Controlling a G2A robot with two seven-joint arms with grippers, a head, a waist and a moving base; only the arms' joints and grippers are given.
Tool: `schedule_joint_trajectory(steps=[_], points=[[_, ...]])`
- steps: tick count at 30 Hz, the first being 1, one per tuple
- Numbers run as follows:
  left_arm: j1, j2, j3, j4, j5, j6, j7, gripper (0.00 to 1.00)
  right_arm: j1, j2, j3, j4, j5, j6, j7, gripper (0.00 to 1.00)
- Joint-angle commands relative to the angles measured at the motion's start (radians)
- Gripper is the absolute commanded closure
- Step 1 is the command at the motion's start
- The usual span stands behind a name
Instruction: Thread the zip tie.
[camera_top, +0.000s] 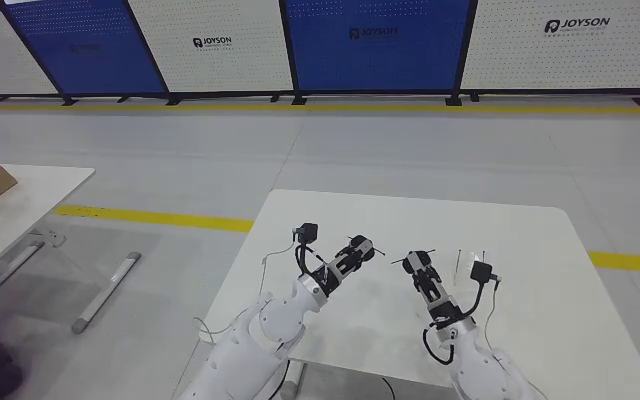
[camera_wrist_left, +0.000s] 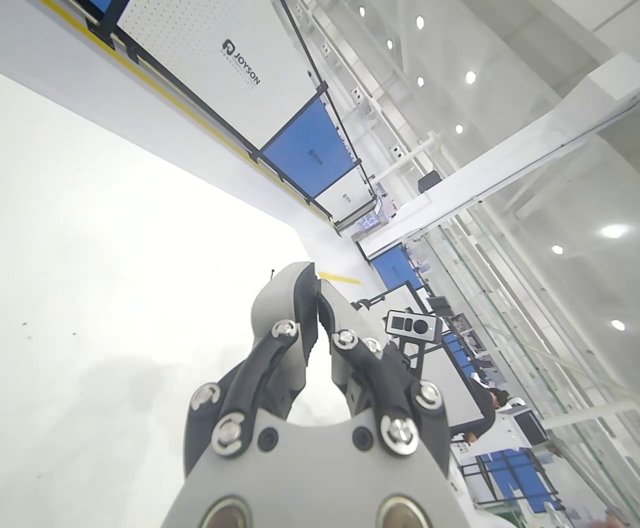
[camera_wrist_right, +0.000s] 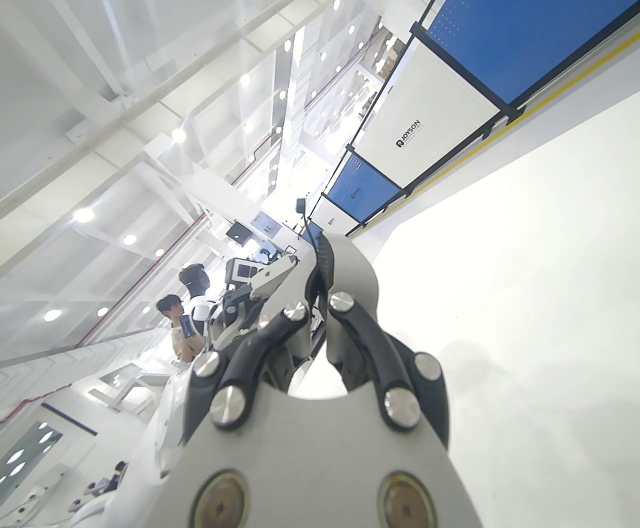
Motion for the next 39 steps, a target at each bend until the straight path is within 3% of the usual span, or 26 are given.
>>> schedule_joint_trajectory(steps=[1,9,21,33,39], points=[[0.000,0.000,0.000,0.000,0.000,0.000,0.000,1.00,-0.002,-0.001,0.000,-0.004,0.006,0.003,0.002,1.00],[0.000,0.000,0.000,0.000,0.000,0.000,0.000,1.00,0.006,-0.029,-0.043,0.026,-0.020,0.000,-0.139,1.00],[0.000,0.000,0.000,0.000,0.000,0.000,0.000,1.00,0.006,-0.030,-0.045,0.028,-0.024,0.000,-0.143,1.00],[0.000,0.000,0.000,0.000,0.000,0.000,0.000,1.00,0.007,-0.065,-0.079,0.033,-0.085,0.084,-0.275,1.00],[0.000,0.000,0.000,0.000,0.000,0.000,0.000,1.00,0.007,-0.068,-0.083,0.035,-0.089,0.084,-0.282,1.00]])
